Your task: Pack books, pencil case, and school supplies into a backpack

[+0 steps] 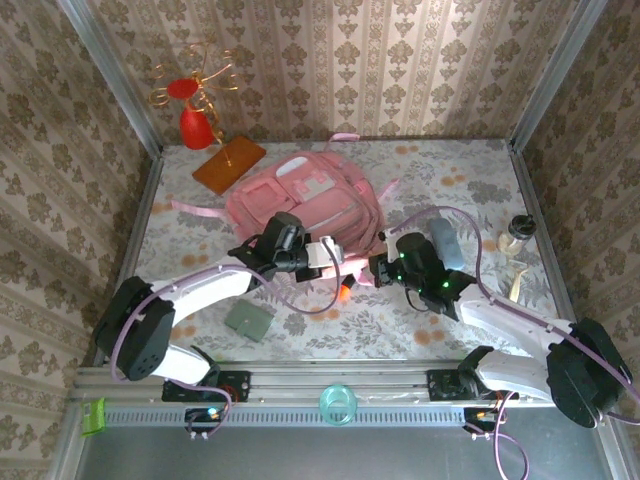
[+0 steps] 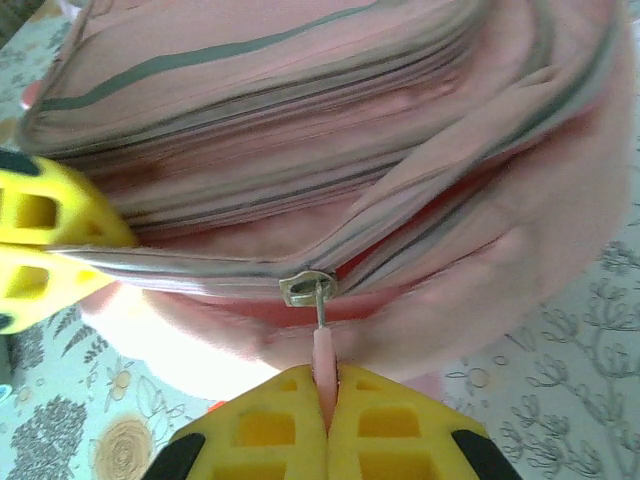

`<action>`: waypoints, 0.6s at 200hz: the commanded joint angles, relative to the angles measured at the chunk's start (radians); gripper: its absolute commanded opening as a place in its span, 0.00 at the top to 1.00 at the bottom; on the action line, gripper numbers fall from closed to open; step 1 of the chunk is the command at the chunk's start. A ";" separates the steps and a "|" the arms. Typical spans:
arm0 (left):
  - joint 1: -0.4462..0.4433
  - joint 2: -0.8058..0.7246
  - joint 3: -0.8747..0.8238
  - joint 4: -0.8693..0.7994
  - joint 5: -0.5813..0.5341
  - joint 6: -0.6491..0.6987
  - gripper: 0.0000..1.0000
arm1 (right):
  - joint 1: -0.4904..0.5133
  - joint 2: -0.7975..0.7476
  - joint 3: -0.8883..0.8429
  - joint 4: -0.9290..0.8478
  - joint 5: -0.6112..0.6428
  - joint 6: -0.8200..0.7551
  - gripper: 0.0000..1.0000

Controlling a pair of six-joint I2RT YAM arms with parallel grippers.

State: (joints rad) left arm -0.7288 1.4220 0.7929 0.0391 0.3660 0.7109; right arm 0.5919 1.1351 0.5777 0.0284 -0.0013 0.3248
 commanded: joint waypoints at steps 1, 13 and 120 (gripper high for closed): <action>0.075 -0.077 -0.039 -0.034 -0.032 0.013 1.00 | -0.068 0.012 0.050 -0.112 0.136 0.003 1.00; 0.100 -0.108 -0.057 -0.039 -0.015 0.001 1.00 | -0.091 0.025 0.066 -0.127 0.138 0.001 1.00; 0.124 -0.183 -0.132 0.045 -0.017 -0.165 0.58 | -0.074 -0.007 0.048 0.019 -0.097 -0.011 1.00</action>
State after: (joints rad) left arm -0.5991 1.2781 0.6571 0.0719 0.3851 0.6178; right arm 0.5117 1.1801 0.6533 -0.0307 -0.0589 0.3141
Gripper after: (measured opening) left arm 0.341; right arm 0.057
